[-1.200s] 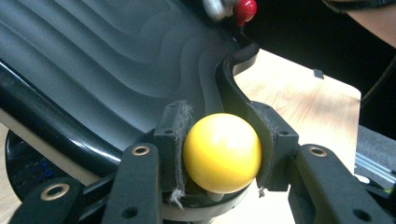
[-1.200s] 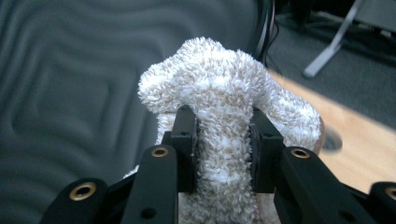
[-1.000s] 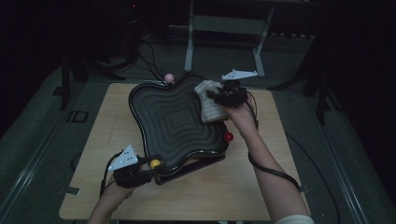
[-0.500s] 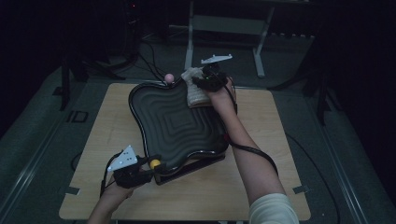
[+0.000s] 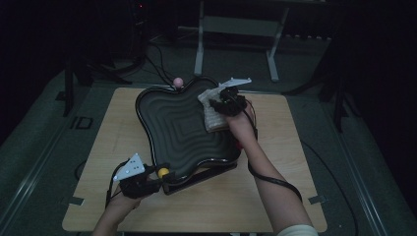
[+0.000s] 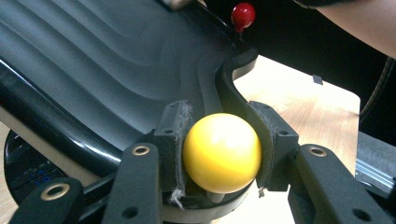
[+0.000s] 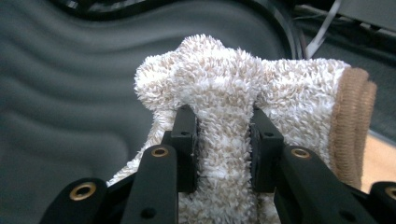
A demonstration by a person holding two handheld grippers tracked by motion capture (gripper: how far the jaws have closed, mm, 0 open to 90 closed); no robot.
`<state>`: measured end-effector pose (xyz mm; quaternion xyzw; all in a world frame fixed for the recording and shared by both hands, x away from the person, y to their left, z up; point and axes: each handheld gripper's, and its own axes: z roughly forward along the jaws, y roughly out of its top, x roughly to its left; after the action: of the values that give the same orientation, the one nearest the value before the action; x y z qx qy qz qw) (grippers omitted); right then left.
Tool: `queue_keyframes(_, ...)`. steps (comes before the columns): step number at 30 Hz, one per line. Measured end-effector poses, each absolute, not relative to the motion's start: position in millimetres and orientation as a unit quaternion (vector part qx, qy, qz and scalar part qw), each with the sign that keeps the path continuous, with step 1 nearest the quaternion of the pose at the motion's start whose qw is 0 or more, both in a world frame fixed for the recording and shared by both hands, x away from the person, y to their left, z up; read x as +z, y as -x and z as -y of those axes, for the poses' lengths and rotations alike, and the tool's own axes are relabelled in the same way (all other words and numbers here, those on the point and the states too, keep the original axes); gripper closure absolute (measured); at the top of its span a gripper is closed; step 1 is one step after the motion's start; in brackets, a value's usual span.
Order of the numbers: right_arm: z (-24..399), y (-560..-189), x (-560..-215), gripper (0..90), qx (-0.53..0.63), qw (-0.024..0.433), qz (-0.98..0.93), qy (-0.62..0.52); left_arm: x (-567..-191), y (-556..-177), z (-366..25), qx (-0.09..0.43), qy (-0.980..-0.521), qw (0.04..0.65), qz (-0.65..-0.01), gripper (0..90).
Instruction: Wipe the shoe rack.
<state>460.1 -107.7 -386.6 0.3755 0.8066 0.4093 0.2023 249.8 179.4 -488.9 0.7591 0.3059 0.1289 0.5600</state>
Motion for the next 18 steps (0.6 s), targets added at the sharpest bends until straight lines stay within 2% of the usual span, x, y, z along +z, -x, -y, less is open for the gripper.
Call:
queue_keyframes(6,116.1,-443.2,-395.4,69.0,0.405,0.183,-0.810,-0.384,-488.6,-249.7,-179.2,0.129,-0.759,0.559,-0.307,59.2)
queue_keyframes(18,129.8,-411.5,-413.3,68.9,0.403,0.182,-0.808,-0.389,-489.2,-249.5,-178.9,0.129,-0.757,0.561,-0.309,59.3)
